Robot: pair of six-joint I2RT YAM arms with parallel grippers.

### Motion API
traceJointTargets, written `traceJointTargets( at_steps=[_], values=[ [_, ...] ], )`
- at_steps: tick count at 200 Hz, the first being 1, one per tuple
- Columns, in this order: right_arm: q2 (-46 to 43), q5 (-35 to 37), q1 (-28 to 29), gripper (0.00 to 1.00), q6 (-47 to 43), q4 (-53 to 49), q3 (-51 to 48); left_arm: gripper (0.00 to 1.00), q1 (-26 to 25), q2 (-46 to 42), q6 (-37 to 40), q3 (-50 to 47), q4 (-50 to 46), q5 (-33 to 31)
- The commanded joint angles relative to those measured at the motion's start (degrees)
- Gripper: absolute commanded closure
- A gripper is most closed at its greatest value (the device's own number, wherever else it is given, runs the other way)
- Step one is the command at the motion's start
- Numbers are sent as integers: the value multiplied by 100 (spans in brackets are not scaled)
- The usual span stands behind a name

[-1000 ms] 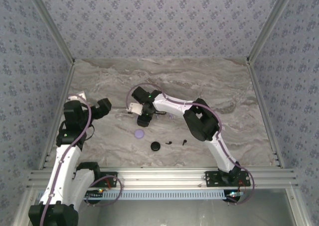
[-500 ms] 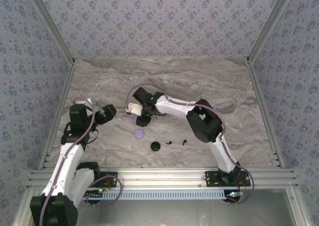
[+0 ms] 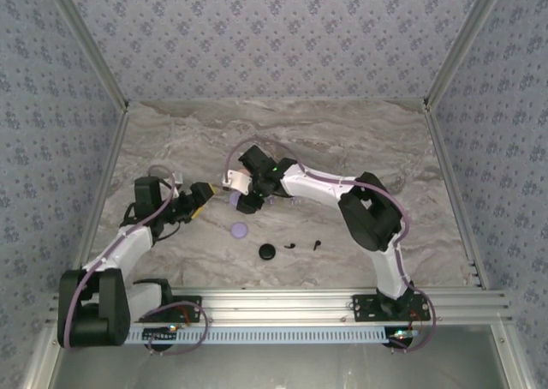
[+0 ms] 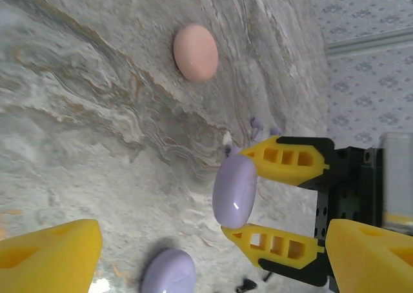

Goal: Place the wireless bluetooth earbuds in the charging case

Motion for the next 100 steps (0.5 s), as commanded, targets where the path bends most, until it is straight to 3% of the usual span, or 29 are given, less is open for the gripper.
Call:
traceJointTargets(
  at_steps=[1,35,65,100],
  values=[
    [-377,-307,-58,56,231,326,-166,12,17,197,-258,183,624,765],
    [-590,-463,-54,56,286,426,-221,13,-243,578,-273,380,850,1327],
    [-679,-551,-36,56,314,483,-212,15,-594,793,-246,587,890,1421],
    [-689,-581,-4,56,314,464,-177,27,-714,918,-295,642,1003,1430]
  ],
)
